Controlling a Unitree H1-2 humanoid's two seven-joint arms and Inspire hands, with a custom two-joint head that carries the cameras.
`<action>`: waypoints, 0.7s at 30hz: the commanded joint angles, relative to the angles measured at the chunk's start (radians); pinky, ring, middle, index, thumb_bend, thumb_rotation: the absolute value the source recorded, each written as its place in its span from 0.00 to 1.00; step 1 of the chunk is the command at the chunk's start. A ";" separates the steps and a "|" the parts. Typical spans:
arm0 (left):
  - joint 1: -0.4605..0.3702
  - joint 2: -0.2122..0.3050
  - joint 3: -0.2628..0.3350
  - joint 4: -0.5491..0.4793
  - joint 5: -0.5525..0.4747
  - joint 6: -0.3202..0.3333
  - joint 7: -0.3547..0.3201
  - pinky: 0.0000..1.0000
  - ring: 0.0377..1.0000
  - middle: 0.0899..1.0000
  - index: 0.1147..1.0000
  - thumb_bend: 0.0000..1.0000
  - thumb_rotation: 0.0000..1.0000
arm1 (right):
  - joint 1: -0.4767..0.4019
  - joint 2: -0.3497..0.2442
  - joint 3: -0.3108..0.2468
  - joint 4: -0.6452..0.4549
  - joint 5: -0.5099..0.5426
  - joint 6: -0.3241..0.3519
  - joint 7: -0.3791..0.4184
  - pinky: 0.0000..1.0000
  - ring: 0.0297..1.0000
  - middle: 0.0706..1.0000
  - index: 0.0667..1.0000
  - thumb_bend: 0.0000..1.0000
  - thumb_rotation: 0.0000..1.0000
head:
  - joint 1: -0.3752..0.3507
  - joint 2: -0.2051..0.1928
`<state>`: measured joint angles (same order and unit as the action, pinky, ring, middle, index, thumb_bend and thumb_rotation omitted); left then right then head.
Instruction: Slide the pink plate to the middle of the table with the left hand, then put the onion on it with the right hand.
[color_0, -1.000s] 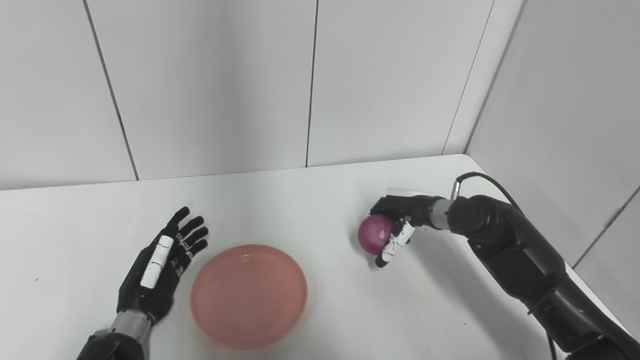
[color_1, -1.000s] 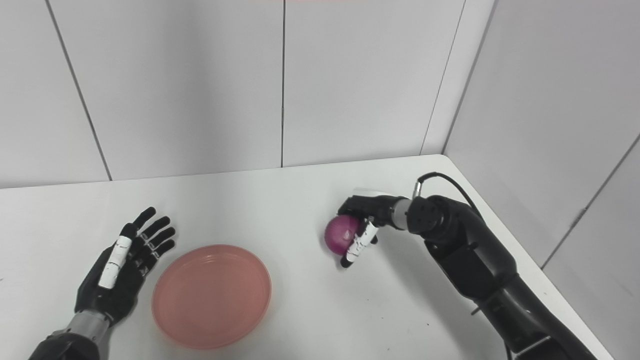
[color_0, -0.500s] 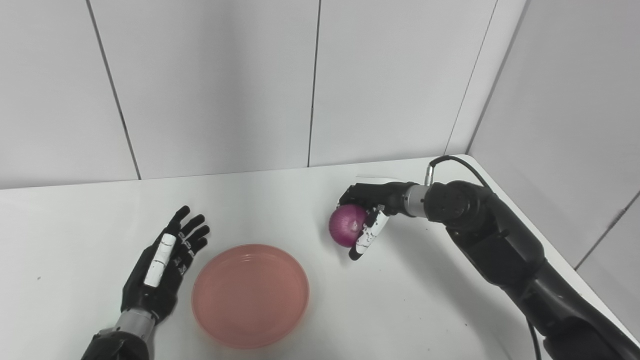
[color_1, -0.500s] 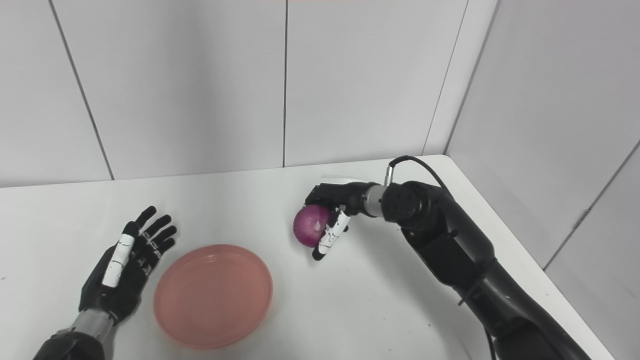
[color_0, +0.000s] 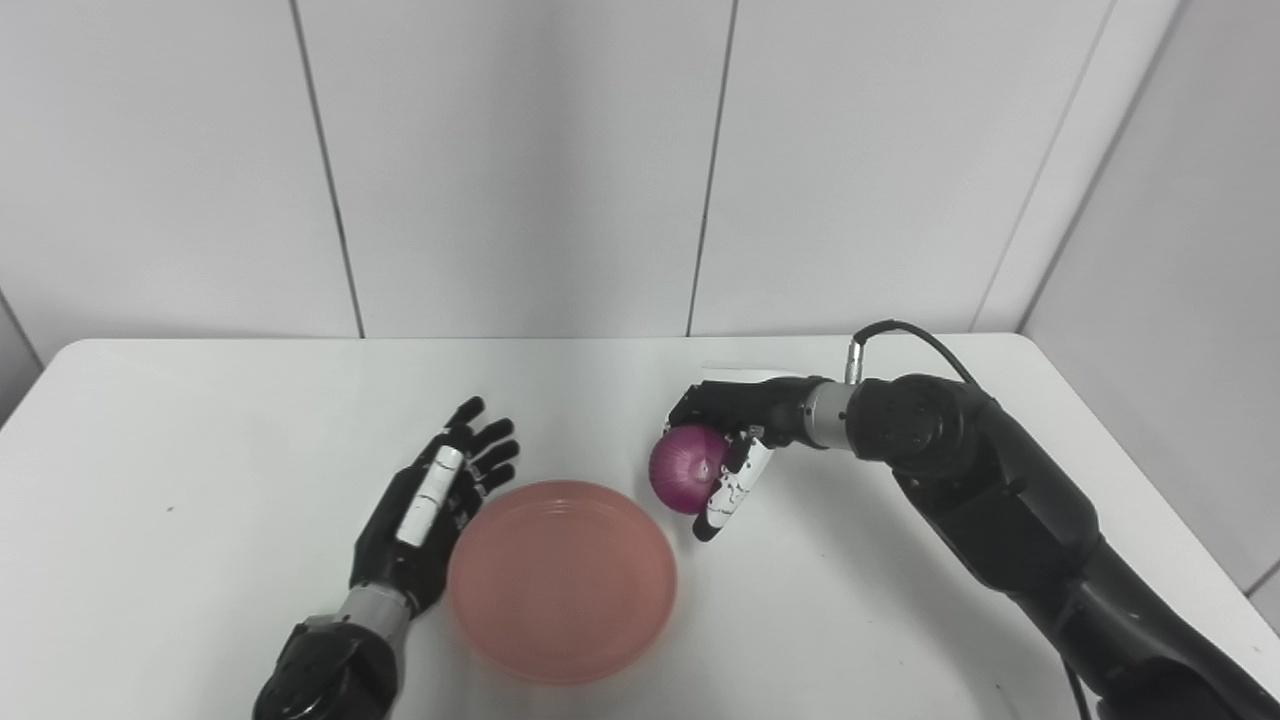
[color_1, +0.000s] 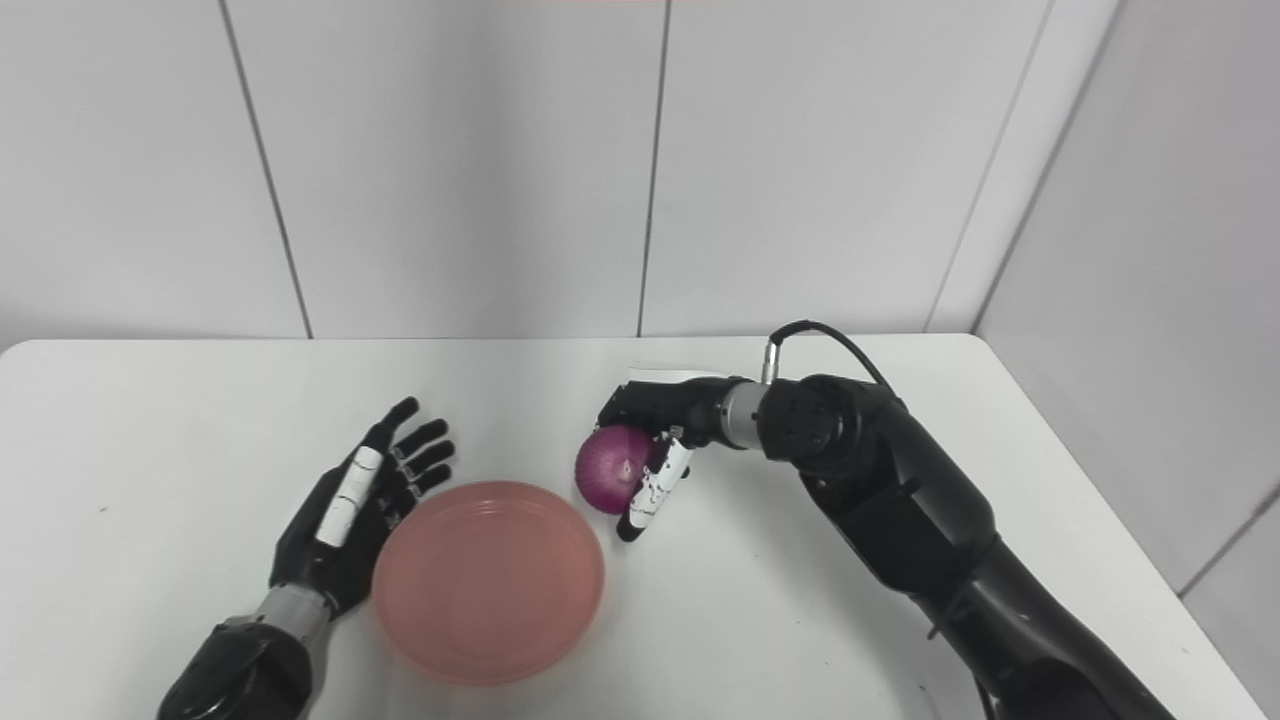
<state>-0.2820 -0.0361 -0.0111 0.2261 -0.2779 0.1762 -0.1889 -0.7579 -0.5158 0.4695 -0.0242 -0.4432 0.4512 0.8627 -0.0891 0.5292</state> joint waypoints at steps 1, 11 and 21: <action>0.062 -0.011 -0.015 0.060 0.031 0.066 0.028 0.87 0.84 0.83 0.89 0.81 0.67 | -0.062 0.001 -0.011 -0.004 0.001 -0.041 -0.021 0.22 0.27 0.44 0.45 0.53 0.00 | 0.010 0.000; 0.064 -0.027 -0.021 0.068 0.052 0.043 0.026 0.87 0.84 0.84 0.90 0.81 0.68 | -0.076 0.054 0.007 0.004 -0.014 -0.070 -0.036 0.24 0.29 0.44 0.45 0.53 0.00 | 0.054 -0.004; 0.066 -0.047 -0.028 0.066 0.068 0.042 0.045 0.86 0.84 0.83 0.89 0.80 0.69 | -0.074 0.096 0.024 0.022 -0.012 -0.082 -0.026 0.24 0.30 0.40 0.49 0.53 0.00 | 0.090 -0.003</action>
<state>-0.2766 -0.0740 -0.0292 0.2273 -0.2313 0.1563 -0.1684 -0.7728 -0.4217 0.5036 -0.0005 -0.4607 0.3986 0.8502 -0.0015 0.5246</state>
